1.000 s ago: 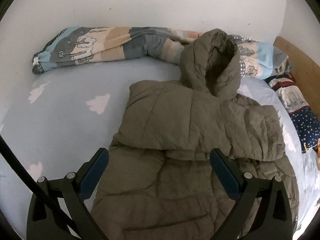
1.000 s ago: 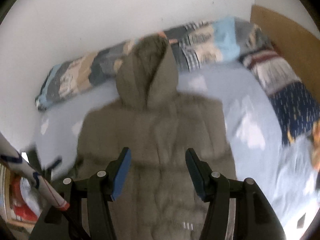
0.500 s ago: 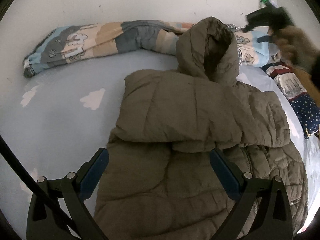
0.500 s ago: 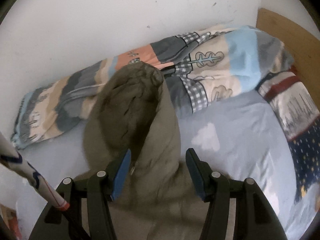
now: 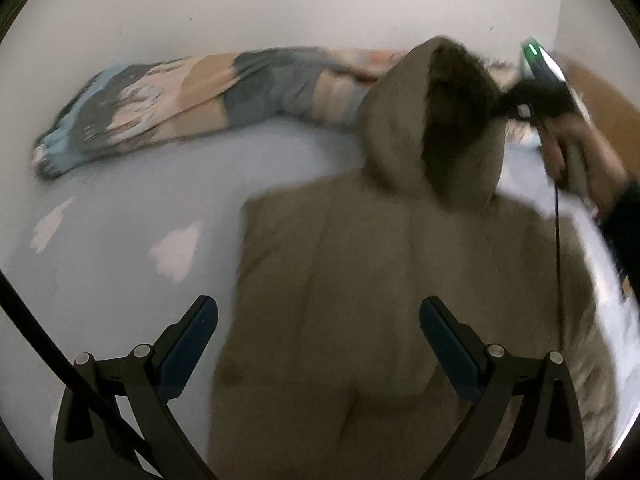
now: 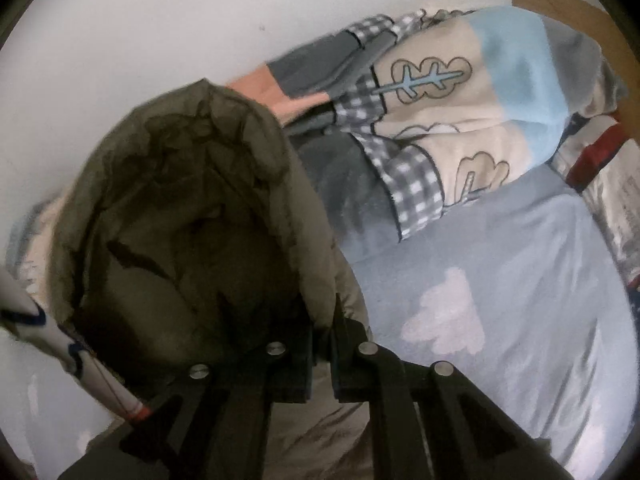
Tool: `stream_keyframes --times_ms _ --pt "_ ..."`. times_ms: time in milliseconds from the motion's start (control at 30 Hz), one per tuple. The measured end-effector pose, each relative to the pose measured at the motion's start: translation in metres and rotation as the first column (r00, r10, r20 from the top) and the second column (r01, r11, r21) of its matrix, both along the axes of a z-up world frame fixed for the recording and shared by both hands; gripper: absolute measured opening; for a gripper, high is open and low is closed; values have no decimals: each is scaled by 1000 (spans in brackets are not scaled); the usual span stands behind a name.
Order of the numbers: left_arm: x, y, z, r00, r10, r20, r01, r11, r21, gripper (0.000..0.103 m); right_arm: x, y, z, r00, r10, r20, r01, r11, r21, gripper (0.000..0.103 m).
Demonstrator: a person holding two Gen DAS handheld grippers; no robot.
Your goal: Fold large clothes
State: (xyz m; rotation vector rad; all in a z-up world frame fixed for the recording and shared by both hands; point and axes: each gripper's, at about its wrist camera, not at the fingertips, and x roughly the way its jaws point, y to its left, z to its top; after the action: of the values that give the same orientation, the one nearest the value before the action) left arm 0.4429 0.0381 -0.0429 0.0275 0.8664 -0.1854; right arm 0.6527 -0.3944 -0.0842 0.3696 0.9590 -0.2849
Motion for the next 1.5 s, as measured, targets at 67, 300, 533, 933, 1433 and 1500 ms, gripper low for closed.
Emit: stream_keyframes --times_ms 67,300,533,933,1433,1500 --pt "37 -16 14 998 -14 60 14 1000 7 101 -17 -1 10 999 17 27 -17 1000 -9 7" --pt "125 -76 43 980 -98 174 71 985 158 101 -58 0 31 993 112 43 -111 994 -21 7" --pt "147 -95 71 956 -148 255 102 978 184 101 -96 14 46 974 213 79 -210 977 -44 7" --pt "57 -94 77 942 -223 251 214 975 61 18 -227 26 61 942 309 129 -308 951 -25 7" --pt "-122 -40 -61 961 -67 -268 52 997 -60 49 -323 68 -23 957 271 -102 -274 962 -14 34" --pt "-131 -33 -43 972 -64 -225 50 997 -66 50 -340 70 -11 956 274 -100 -278 960 -29 57"
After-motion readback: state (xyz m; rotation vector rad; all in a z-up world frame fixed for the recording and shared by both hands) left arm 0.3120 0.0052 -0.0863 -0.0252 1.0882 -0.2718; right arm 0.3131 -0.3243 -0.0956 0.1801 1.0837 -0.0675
